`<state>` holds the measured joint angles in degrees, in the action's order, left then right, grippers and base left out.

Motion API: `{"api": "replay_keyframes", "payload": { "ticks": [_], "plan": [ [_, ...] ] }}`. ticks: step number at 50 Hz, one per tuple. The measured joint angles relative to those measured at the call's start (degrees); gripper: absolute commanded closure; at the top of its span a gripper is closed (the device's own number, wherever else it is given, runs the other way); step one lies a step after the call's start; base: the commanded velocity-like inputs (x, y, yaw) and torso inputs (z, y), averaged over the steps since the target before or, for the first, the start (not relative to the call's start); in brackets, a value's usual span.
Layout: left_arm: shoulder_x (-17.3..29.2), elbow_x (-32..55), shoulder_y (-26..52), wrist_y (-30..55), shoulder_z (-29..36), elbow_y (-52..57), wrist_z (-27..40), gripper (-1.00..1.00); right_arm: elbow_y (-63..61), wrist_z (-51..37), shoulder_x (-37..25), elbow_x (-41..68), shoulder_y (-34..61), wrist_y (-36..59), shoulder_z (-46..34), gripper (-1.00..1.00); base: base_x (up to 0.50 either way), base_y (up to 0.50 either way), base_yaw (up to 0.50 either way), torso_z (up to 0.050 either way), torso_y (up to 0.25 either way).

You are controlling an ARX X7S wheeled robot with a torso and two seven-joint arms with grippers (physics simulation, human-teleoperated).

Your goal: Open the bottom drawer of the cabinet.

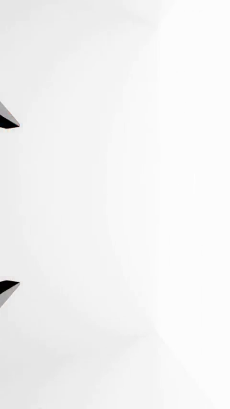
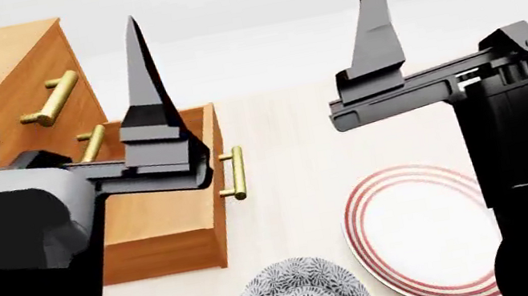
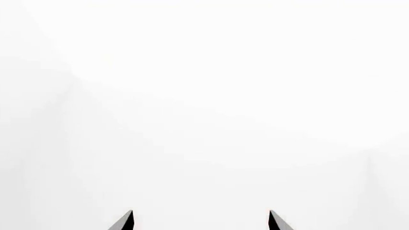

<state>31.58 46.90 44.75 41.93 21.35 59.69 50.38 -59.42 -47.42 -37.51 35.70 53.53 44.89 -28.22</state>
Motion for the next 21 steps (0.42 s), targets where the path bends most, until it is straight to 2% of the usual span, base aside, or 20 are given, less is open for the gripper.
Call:
{"api": "replay_keyframes", "payload": {
  "ticks": [21],
  "plan": [
    [7.16, 4.49, 7.84, -7.25, 10.07, -0.18, 9.25, -1.00, -0.01, -8.65, -4.39, 11.07, 12.20, -1.08, -4.80, -1.00, 0.00, 0.00, 0.00, 0.000, 0.000]
  ]
}}
